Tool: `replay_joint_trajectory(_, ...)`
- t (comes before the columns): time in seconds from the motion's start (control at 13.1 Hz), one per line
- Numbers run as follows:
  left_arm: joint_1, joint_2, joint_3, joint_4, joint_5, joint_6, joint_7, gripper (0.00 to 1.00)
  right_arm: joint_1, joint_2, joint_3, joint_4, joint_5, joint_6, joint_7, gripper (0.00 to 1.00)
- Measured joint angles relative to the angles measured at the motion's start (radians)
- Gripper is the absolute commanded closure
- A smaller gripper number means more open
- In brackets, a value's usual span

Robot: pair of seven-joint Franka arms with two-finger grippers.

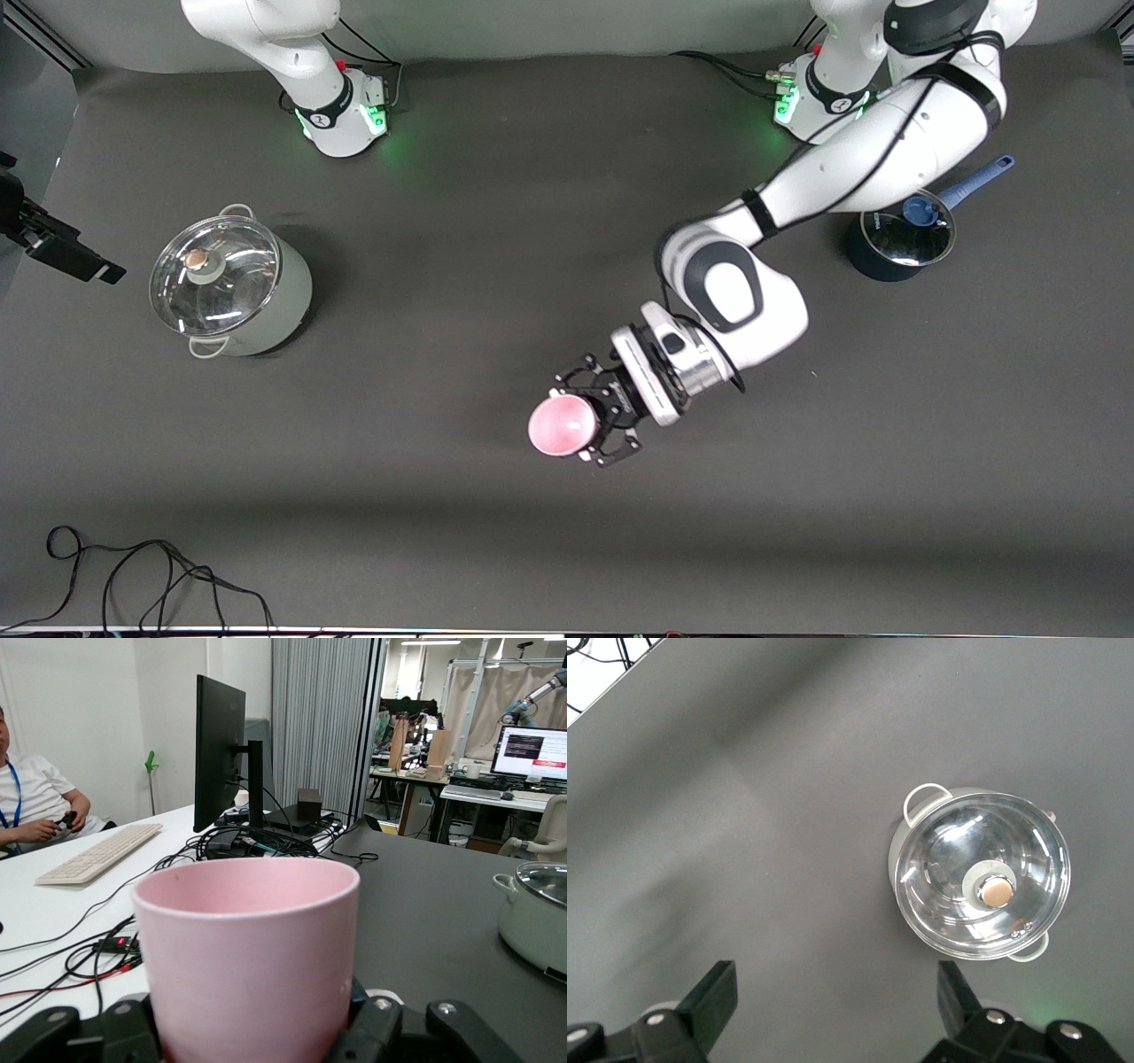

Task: Transfer pink cup from left to right arm
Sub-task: 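Lift the pink cup and carry it toward the table's middle, then reach the right gripper toward the pink cup held by the left gripper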

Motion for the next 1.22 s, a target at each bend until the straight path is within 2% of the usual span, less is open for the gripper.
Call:
replay_joint_trajectory(0.46,-0.174,-0.023,-0.009,0.074,0.0,0.173,-0.065,1.0,0.008,0.002,0.001,0.0,0.001,0.0,0.001,0.0)
replay_joint_trajectory(0.69,-0.223,-0.027,-0.009,0.088,0.0,0.205,-0.072,1.0,0.028,0.018,0.004,0.012,0.002,0.001,0.002,0.0)
replay_joint_trajectory(0.91,-0.253,-0.027,-0.008,0.116,0.0,0.223,-0.074,1.0,0.068,0.069,0.01,0.071,0.02,-0.001,0.055,0.0)
replay_joint_trajectory(1.22,-0.278,-0.027,-0.003,0.14,0.0,0.229,-0.075,1.0,0.171,0.158,0.015,0.194,0.095,-0.018,0.231,0.0)
